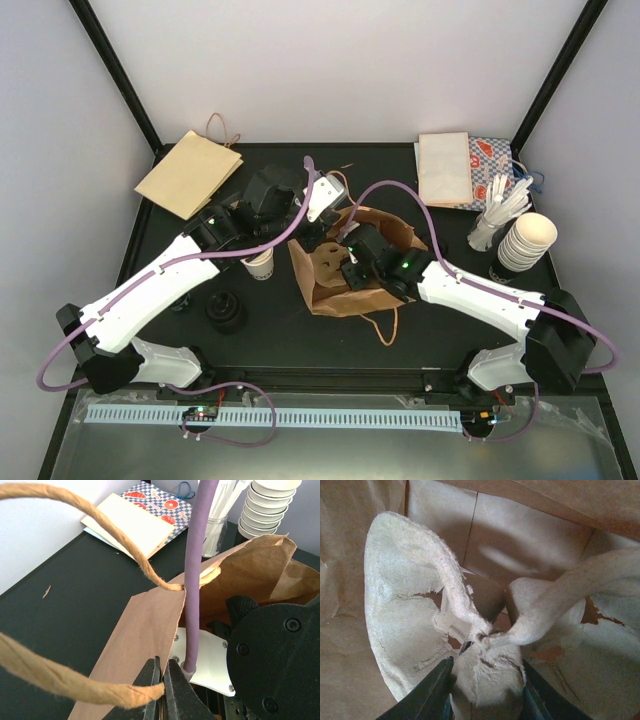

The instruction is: Pack the takeout coffee

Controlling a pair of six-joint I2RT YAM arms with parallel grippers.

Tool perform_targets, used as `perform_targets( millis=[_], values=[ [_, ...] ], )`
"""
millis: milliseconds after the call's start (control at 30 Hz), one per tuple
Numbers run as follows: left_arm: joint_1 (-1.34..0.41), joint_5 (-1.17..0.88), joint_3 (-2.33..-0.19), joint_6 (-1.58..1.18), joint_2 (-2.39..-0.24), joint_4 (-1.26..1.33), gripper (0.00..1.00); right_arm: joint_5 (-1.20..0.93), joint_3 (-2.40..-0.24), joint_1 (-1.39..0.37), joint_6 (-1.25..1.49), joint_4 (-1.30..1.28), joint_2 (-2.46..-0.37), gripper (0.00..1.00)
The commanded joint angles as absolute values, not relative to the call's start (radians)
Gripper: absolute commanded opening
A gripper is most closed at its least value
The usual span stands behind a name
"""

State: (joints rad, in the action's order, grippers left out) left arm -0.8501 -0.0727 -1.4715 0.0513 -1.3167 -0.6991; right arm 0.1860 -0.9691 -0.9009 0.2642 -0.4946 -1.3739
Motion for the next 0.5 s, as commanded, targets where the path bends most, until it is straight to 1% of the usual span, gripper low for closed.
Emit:
perform_targets(
  millis=[0, 467],
  values=[
    [-0.865, -0.08, -1.485, 0.049, -1.287, -0.664, 0.02, 0.206, -0.962, -0.896, 0.261, -0.503, -1.386, 0.33],
    [-0.877, -0.081, -1.496, 0.044, -1.286, -0.659, 0.01, 0.203, -0.968, -0.897, 0.262, -0.508, -1.407, 0.34]
  ],
)
